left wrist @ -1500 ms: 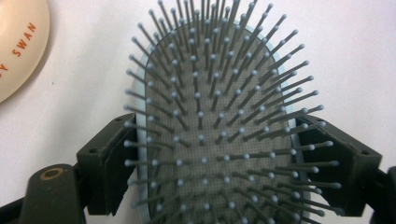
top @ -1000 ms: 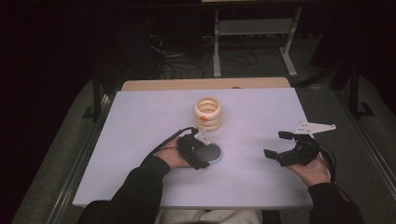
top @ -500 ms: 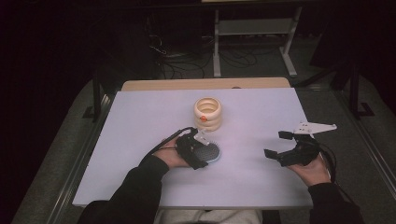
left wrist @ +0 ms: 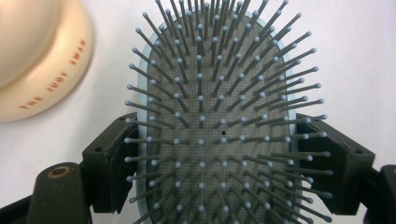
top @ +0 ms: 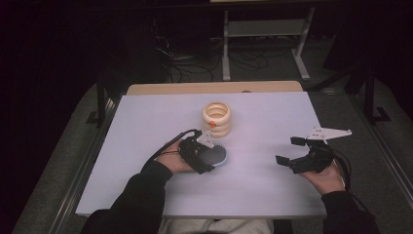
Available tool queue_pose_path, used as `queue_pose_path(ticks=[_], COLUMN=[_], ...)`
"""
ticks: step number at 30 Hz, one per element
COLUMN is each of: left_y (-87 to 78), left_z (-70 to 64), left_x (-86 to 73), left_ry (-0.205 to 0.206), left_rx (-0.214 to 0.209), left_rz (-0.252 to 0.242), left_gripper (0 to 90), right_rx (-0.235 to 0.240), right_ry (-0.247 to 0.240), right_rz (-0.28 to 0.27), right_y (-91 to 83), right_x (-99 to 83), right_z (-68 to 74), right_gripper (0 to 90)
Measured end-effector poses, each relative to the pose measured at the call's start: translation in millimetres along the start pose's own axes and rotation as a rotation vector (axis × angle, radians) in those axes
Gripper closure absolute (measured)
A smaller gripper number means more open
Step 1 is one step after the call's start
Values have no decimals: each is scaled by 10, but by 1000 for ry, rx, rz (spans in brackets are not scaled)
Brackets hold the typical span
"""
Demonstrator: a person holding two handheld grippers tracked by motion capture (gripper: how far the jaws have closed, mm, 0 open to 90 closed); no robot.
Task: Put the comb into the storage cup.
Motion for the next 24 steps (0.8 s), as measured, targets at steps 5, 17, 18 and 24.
queue_pose_path(ticks=[5,17,18,24], left_y=[-141,-361,-375,-468], left_z=[45,119,124,162], left_x=[-3,-37,-36,-41], left_ry=[-11,-29,-34,-53], left_rx=[12,33,33,39], left_rz=[-35,-91,-99,-132], left_gripper=[196,196,196,196], right_rx=[-1,0,0,-1], right_ry=[3,4,3,5], right_rz=[-1,-3,-3,-2], right_y=[1,0,1,1], right_x=[0,-1,-1,-2], right_z=[-4,-8,-8,-10], right_gripper=[0,0,0,0])
Point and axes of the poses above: each handheld gripper's, and its own axes: y roughly forward along the jaws, x roughly out of its top, z roughly to its left, the point moved 10 cm from there along y, roughly forward along the jaws, and after that the axes turned 9 degrees about z, right-handed, at the moved point
